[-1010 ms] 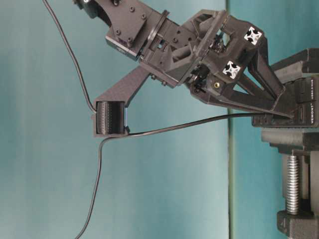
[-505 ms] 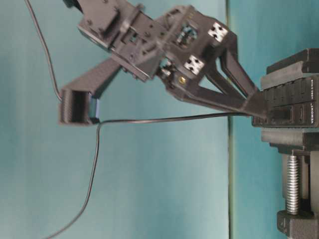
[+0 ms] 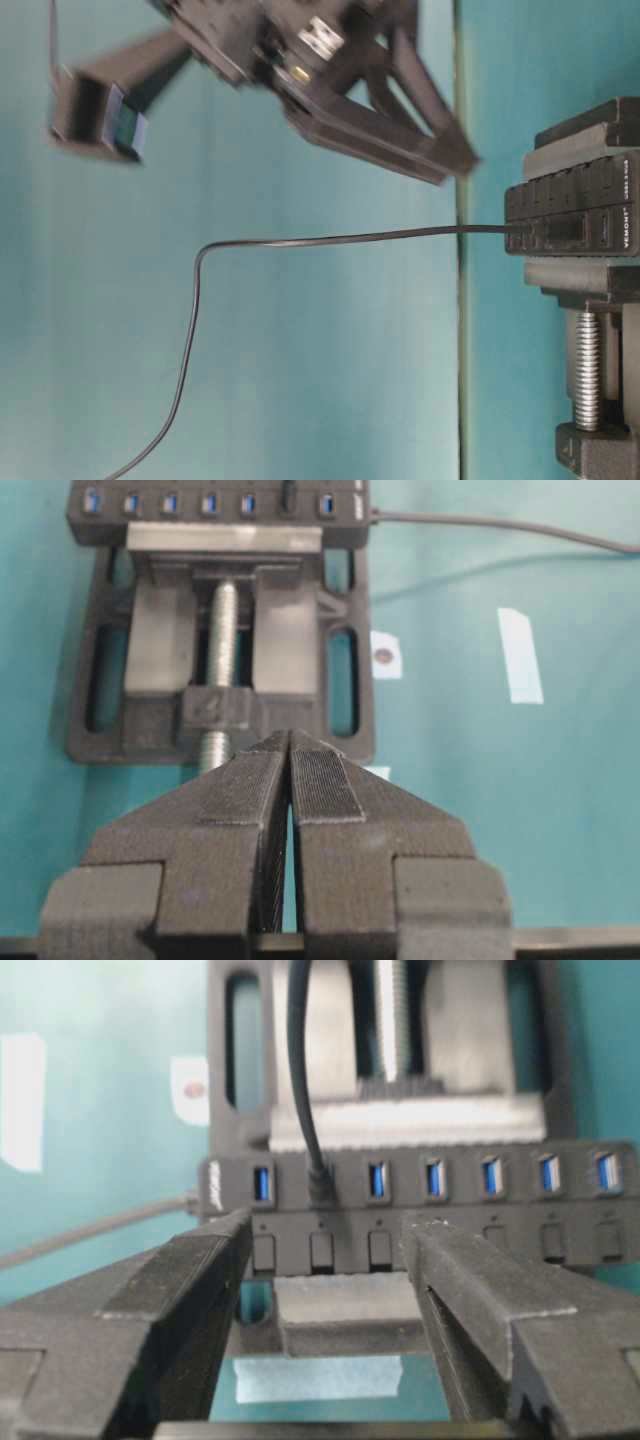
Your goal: Insert the USB into the second port from the front of the fixed hub.
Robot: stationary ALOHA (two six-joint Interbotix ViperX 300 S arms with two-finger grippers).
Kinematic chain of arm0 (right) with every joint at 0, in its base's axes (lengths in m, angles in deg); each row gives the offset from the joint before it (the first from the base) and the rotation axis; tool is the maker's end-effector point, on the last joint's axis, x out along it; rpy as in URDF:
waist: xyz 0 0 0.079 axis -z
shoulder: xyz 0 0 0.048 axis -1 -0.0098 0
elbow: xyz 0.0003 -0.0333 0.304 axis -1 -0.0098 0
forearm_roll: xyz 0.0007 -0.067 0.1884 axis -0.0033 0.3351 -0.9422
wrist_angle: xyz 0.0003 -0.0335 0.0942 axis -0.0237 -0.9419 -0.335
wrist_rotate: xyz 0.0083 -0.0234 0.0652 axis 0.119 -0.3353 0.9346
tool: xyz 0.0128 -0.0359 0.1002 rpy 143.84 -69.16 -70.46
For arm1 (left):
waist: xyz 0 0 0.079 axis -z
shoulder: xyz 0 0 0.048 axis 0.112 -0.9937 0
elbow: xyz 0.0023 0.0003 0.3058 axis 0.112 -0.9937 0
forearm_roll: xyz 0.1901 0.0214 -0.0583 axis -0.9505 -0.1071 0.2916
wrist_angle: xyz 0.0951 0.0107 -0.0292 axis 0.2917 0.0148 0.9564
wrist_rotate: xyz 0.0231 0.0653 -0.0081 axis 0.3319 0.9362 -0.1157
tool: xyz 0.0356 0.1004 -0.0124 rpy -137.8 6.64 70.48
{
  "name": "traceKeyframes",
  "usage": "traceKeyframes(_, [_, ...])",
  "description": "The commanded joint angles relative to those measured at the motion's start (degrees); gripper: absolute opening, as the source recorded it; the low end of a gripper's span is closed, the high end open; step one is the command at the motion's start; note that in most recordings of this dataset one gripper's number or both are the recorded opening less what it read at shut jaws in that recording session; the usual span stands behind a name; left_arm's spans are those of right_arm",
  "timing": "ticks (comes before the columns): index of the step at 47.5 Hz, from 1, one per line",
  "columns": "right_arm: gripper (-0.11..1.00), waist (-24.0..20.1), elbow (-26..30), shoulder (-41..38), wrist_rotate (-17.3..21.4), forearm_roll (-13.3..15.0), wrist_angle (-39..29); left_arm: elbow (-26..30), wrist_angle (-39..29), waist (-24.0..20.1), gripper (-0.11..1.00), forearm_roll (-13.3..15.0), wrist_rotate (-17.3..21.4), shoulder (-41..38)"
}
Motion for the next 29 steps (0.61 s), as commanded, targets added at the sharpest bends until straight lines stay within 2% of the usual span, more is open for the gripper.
traceKeyframes(1, [0.74, -0.1, -0.9, 2.8, 0.6, 0.0, 1.8, 0.5, 0.5, 0.0, 0.00, -0.2, -0.1, -0.3])
traceKeyframes(29, [0.74, -0.2, -2.7, 4.0, 0.6, -0.1, 5.0, 0.7, 0.5, 0.0, 0.00, -0.2, -0.1, -0.3])
